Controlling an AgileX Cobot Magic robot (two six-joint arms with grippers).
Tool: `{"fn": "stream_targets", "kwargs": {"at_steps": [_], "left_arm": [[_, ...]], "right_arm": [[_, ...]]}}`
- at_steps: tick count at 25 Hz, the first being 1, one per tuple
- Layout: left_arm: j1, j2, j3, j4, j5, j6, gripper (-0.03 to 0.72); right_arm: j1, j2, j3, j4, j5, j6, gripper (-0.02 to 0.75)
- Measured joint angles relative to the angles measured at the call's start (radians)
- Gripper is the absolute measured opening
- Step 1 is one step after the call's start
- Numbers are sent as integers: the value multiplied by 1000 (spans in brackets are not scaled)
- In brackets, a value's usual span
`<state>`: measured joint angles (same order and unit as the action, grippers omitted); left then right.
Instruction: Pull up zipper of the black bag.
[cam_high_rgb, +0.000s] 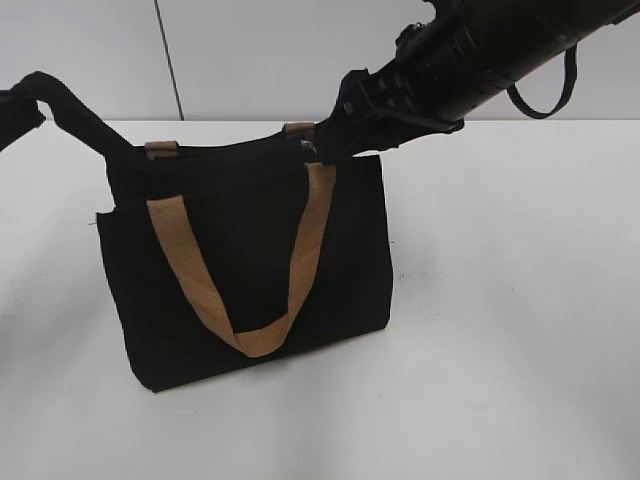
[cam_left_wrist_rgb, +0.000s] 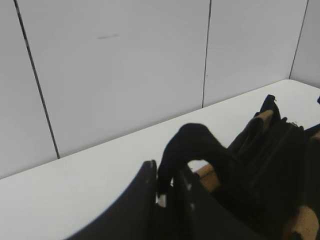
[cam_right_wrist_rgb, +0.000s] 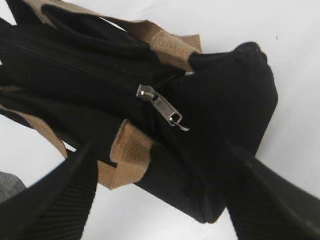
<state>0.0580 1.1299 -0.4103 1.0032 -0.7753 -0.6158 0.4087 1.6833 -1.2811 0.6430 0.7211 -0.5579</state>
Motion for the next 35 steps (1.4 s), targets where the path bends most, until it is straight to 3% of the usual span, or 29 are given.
{"fn": "stream_targets", "kwargs": {"at_steps": [3, 6, 9, 13, 16, 19, 22, 25, 30, 35], "left_arm": [[0, 0, 0, 1, 29, -14, 186], [0, 0, 0, 0, 70, -52, 393], [0, 0, 0, -2, 117, -101, 502], [0, -6, 0, -2, 219, -158, 532], [0, -34, -7, 24, 336, -263, 537], [0, -55, -9, 157, 413, -457, 537], [0, -58, -9, 376, 433, -671, 538], [0, -58, -9, 503, 517, -847, 538], [0, -57, -9, 438, 836, -931, 538], [0, -54, -9, 296, 1091, -890, 538]], "right_arm": [[0, -6, 0, -10, 14, -11, 582], [0, -15, 0, -34, 18, -12, 582], [0, -36, 0, -84, 20, -12, 582], [0, -65, 0, -149, 23, -13, 582], [0, -81, 0, -186, 24, -13, 582], [0, -84, 0, -195, 24, -13, 582], [0, -84, 0, -199, 24, -13, 582], [0, -84, 0, -202, 24, -13, 582], [0, -84, 0, -202, 26, -8, 582], [0, -84, 0, -202, 33, -5, 582]]}}
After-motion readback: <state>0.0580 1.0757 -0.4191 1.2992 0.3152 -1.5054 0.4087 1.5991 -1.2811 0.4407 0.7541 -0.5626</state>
